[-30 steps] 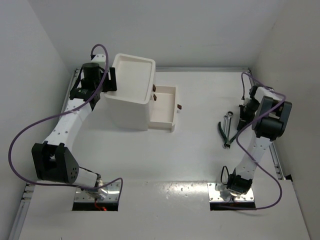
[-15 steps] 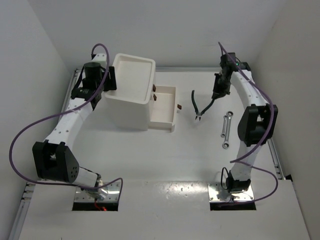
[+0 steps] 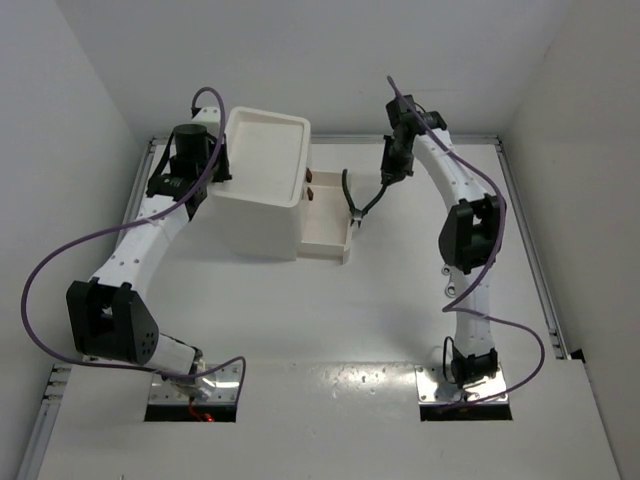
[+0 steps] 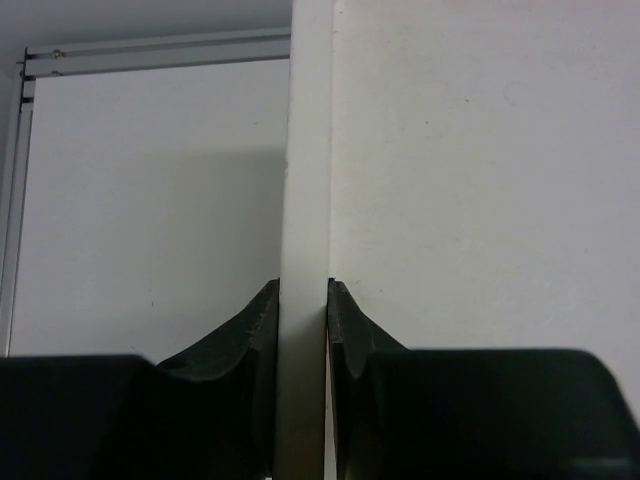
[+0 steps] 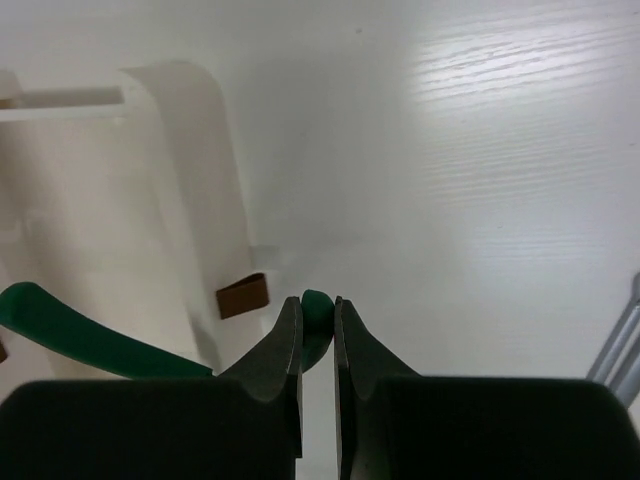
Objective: Sort the tools into containers
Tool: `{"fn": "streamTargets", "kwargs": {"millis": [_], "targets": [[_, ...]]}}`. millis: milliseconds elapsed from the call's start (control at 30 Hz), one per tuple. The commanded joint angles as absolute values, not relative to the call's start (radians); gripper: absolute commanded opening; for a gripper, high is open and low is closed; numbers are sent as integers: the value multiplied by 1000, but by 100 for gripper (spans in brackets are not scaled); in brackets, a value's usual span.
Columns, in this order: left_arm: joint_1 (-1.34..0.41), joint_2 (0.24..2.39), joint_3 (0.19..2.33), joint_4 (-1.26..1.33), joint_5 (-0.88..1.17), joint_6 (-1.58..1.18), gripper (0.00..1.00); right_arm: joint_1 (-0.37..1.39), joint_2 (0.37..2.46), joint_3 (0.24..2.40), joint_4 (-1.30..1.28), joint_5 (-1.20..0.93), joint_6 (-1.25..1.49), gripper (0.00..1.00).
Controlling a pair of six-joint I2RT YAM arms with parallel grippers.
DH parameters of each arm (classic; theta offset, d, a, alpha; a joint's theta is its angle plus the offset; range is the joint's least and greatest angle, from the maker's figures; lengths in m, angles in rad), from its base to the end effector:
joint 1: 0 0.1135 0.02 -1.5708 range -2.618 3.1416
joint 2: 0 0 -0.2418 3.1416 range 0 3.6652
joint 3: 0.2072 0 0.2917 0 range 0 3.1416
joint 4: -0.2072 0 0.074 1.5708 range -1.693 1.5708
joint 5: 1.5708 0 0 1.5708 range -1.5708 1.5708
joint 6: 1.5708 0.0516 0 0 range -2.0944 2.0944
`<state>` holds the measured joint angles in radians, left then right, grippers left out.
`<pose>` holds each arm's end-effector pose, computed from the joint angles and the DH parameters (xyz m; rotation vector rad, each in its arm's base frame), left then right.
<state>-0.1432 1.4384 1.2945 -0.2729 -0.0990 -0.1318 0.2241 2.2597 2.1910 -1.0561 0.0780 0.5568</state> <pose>0.3905 -0.0512 0.3209 -0.0527 1.9856 -0.0797 0.5047 0.1109 0.2273 0.4701 2.6557 0.1354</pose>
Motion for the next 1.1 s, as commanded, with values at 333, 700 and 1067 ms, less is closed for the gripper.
{"fn": "streamTargets", "kwargs": {"millis": [333,700,1067], "targets": [[-137,1470,1310,-301,-147,-121,19,327,2278,2259,-1085,84,735,0],[-137,1470,1310,-310,-138,-121,17,397,2373,2347,-1065,61,767,0],[-146,1470,1301,-319,-103,-121,2,451,2457,2401,-1032,31,767,0]]}}
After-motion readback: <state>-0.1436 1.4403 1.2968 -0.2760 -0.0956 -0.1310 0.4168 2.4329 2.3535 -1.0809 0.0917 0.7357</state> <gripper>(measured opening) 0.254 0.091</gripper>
